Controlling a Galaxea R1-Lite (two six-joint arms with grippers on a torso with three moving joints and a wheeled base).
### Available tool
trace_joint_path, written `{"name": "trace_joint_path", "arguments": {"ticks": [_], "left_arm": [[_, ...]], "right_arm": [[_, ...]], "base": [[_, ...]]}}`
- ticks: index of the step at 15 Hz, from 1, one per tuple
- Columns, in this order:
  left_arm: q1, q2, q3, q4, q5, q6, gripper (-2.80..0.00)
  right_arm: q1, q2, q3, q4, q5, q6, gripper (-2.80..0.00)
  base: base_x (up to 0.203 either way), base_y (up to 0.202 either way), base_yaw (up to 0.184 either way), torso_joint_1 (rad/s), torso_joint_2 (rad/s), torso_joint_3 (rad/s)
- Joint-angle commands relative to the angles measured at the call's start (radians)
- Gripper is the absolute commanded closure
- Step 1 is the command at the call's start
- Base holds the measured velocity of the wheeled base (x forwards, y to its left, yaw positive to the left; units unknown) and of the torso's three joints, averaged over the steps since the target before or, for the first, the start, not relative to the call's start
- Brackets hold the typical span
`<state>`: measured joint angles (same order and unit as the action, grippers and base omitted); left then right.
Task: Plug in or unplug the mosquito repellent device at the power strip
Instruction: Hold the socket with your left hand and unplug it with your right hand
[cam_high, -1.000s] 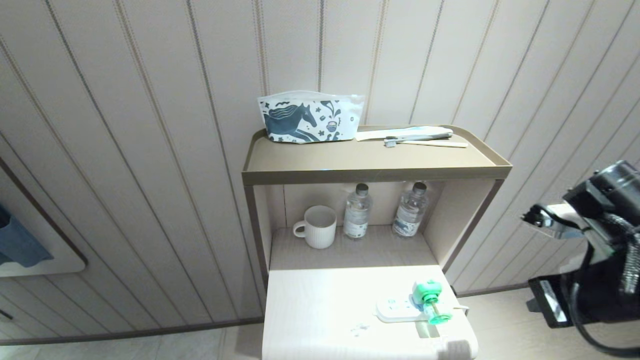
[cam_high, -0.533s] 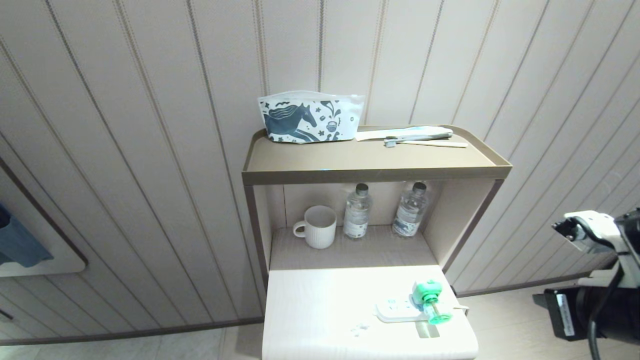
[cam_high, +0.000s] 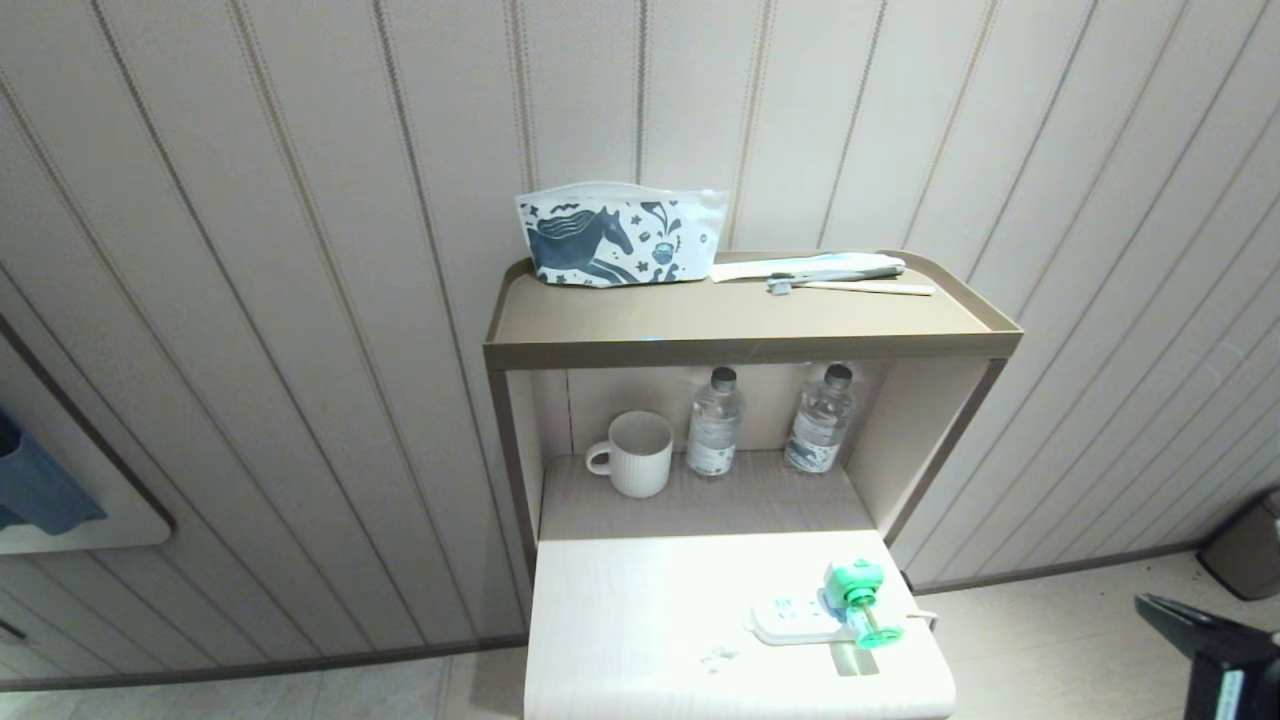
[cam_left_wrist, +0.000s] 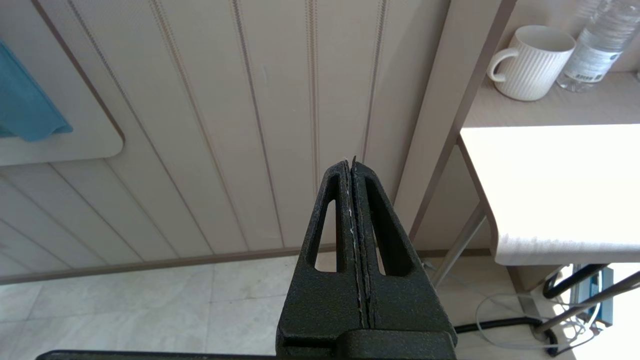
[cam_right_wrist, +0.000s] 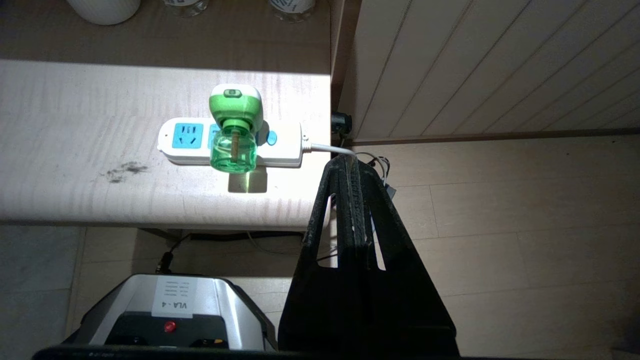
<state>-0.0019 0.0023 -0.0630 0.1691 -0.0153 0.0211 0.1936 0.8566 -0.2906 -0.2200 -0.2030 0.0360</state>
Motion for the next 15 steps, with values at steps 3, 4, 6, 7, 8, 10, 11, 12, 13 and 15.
{"name": "trace_joint_path", "arguments": {"ticks": [3, 4, 6, 7, 8, 10, 11, 12, 13, 15], "left_arm": [[0.000, 0.001, 0.000, 0.001, 0.000, 0.000, 0.00], [0.000, 0.001, 0.000, 0.000, 0.000, 0.000, 0.00], [0.000, 0.001, 0.000, 0.000, 0.000, 0.000, 0.00], [0.000, 0.001, 0.000, 0.001, 0.000, 0.000, 0.00], [0.000, 0.001, 0.000, 0.000, 0.000, 0.000, 0.00], [0.000, 0.001, 0.000, 0.001, 0.000, 0.000, 0.00], [0.000, 0.001, 0.000, 0.000, 0.000, 0.000, 0.00], [0.000, 0.001, 0.000, 0.000, 0.000, 0.000, 0.00], [0.000, 0.001, 0.000, 0.000, 0.000, 0.000, 0.00], [0.000, 0.001, 0.000, 0.001, 0.000, 0.000, 0.00]], "right_arm": [[-0.053, -0.274, 0.122, 0.024, 0.064, -0.003, 0.00], [-0.050, -0.333, 0.157, 0.038, 0.071, -0.005, 0.00], [-0.040, -0.457, 0.228, 0.074, 0.078, -0.017, 0.00], [-0.033, -0.523, 0.252, 0.094, 0.081, -0.033, 0.00], [-0.027, -0.570, 0.267, 0.106, 0.080, -0.042, 0.00], [-0.029, -0.584, 0.283, 0.112, 0.077, -0.032, 0.00], [-0.043, -0.584, 0.285, 0.110, 0.084, -0.041, 0.00], [-0.074, -0.583, 0.286, 0.110, 0.090, -0.045, 0.00], [-0.110, -0.583, 0.289, 0.113, 0.120, -0.049, 0.00], [-0.156, -0.639, 0.289, 0.161, 0.196, -0.058, 0.00]], "base": [[0.000, 0.000, 0.000, 0.000, 0.00, 0.000], [0.000, 0.000, 0.000, 0.000, 0.00, 0.000], [0.000, 0.000, 0.000, 0.000, 0.00, 0.000], [0.000, 0.000, 0.000, 0.000, 0.00, 0.000], [0.000, 0.000, 0.000, 0.000, 0.00, 0.000], [0.000, 0.000, 0.000, 0.000, 0.00, 0.000], [0.000, 0.000, 0.000, 0.000, 0.00, 0.000], [0.000, 0.000, 0.000, 0.000, 0.00, 0.000], [0.000, 0.000, 0.000, 0.000, 0.00, 0.000], [0.000, 0.000, 0.000, 0.000, 0.00, 0.000]]}}
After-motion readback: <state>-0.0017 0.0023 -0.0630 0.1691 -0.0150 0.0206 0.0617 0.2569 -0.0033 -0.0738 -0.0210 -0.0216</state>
